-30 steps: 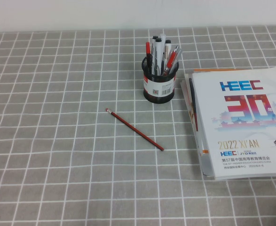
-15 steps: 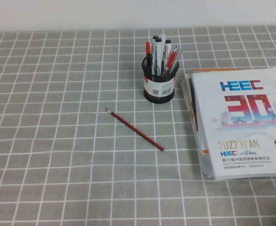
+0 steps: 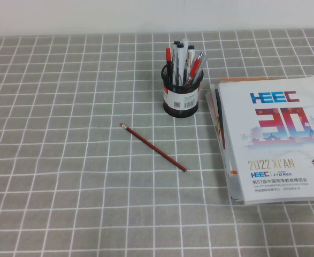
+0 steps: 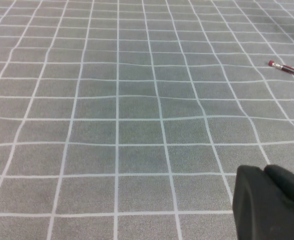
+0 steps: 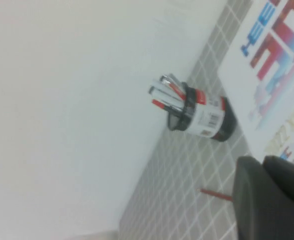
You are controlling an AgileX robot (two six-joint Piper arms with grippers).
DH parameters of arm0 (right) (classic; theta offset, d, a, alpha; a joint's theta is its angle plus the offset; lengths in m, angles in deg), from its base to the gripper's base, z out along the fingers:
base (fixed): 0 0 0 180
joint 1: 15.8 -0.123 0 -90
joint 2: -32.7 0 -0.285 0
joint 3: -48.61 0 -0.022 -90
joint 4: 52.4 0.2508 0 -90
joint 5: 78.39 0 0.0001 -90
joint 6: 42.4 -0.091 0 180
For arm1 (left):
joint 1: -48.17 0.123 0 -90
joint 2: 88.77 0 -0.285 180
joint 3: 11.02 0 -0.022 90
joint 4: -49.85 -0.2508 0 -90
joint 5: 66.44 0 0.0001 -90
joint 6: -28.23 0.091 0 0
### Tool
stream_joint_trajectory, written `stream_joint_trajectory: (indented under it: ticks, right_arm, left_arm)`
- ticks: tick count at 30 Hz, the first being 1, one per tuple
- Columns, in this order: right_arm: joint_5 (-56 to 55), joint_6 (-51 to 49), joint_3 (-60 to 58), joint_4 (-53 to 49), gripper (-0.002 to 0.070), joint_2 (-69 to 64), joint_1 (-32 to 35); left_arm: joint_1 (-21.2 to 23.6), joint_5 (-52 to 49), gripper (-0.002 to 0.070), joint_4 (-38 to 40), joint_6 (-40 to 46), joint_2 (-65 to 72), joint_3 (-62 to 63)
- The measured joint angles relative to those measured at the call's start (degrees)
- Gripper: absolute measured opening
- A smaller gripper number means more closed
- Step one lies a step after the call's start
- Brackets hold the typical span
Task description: Put the pen into the pen holder
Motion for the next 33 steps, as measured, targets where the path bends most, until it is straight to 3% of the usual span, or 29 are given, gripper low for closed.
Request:
stream_joint_trajectory:
  ticks: [4,11,17,20,26,33]
  right_arm:
    - [1.03,0.00,0.00,0.73,-0.0013,0.00,0.00]
    - [4.54,1.80,0.00,-7.23,-0.0013,0.00,0.00]
    - [10.36,12.69,1.85,-8.14,-0.0013,0.00,0.00]
    - [15.65,16.23,7.63,-13.23,-0.0013,-0.61,0.00]
    - [20.50,17.40,21.17,-28.34,-0.0013,-12.10,0.00]
    - [24.22,21.04,32.02,-38.05,-0.0013,-29.00,-0.19]
  left_arm:
    - [0.00,0.00,-0.0005,0.00,0.00,0.00,0.00]
    - [0.00,0.00,-0.0005,0.00,0.00,0.00,0.00]
    - [0.00,0.00,-0.0005,0.00,0.00,0.00,0.00]
    - [0.00,0.00,-0.0005,0.00,0.00,0.00,0.00]
    - [0.00,0.00,-0.0005,0.00,0.00,0.00,0.00]
    - [0.00,0.00,-0.0005,0.00,0.00,0.00,0.00]
